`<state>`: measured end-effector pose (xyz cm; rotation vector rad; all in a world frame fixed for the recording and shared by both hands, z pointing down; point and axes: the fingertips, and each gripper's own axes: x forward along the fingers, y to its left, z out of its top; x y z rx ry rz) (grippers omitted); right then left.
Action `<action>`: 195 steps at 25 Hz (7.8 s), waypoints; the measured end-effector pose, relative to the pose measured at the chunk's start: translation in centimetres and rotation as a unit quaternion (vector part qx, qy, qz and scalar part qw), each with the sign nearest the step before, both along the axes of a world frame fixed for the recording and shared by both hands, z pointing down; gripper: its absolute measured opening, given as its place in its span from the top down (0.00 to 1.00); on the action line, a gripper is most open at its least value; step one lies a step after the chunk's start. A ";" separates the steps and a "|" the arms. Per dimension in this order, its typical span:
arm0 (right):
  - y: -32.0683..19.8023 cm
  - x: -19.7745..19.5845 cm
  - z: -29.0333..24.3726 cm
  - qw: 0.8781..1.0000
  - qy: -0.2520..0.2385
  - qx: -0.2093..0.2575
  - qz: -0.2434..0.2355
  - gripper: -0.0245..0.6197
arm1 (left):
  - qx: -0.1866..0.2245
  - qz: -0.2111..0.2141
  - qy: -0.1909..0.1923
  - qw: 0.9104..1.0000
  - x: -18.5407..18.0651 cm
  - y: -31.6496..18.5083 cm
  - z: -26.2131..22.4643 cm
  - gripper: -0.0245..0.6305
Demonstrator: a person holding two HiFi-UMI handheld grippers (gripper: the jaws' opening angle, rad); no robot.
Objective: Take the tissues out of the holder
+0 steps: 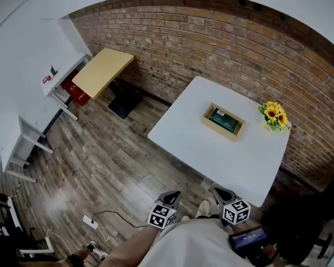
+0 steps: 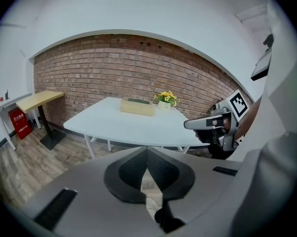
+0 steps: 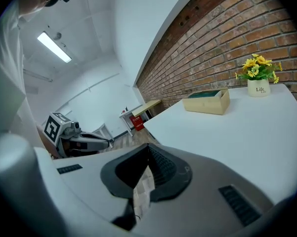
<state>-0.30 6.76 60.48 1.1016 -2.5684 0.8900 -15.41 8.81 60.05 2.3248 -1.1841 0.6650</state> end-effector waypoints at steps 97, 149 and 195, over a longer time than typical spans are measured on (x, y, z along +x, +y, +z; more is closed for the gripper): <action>-17.7 8.0 2.7 0.932 -0.017 -0.039 0.360 0.95 | 0.043 0.542 -0.159 0.824 16.9 -34.2 -0.5 0.95; -11.9 10.3 4.2 0.874 -0.038 -0.068 0.480 0.95 | -0.021 0.684 -0.397 0.612 19.2 -38.4 5.0 0.58; -16.3 6.3 2.2 0.925 -0.019 -0.045 0.377 0.95 | 0.058 0.519 -0.289 0.802 12.1 -41.9 -8.0 0.62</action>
